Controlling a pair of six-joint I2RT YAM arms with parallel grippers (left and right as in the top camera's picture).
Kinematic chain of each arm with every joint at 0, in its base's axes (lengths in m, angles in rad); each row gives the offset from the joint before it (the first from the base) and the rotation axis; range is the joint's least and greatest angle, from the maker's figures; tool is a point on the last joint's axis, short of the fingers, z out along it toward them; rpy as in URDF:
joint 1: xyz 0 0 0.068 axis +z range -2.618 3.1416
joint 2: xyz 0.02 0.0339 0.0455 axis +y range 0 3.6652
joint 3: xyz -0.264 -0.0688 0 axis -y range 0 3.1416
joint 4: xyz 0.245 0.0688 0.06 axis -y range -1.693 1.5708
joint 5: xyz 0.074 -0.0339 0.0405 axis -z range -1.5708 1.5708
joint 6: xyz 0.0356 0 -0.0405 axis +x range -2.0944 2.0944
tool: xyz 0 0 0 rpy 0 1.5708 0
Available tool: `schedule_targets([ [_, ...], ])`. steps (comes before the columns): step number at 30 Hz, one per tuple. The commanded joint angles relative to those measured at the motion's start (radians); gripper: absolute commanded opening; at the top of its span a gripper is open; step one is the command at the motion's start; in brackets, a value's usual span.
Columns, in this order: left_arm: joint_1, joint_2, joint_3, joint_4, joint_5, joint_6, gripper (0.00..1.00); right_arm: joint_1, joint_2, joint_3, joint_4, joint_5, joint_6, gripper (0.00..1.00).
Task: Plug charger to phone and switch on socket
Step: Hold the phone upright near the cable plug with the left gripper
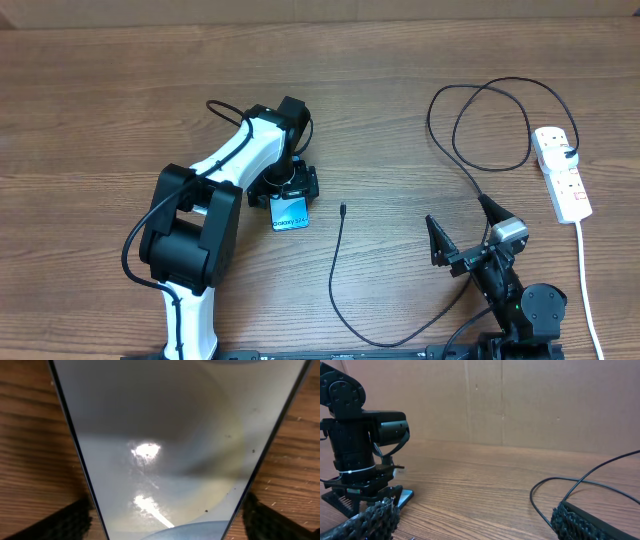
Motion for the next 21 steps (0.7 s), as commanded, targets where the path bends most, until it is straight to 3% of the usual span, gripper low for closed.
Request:
schedule_targets([
  [1,-0.003,0.017,-0.026,0.004,-0.059,-0.023,0.81,-0.001,-0.008,-0.01,0.001,0.006,0.002,1.0],
  [3,-0.002,0.017,-0.026,0.002,-0.059,-0.023,0.75,-0.001,-0.008,-0.01,0.002,0.006,0.002,1.0],
  [11,-0.001,0.016,-0.026,0.001,-0.06,-0.023,0.72,-0.001,-0.008,-0.01,0.002,0.006,0.002,1.0],
  [21,0.002,-0.009,-0.025,-0.022,-0.06,-0.019,0.75,-0.001,-0.008,-0.01,0.002,0.006,0.002,1.0],
])
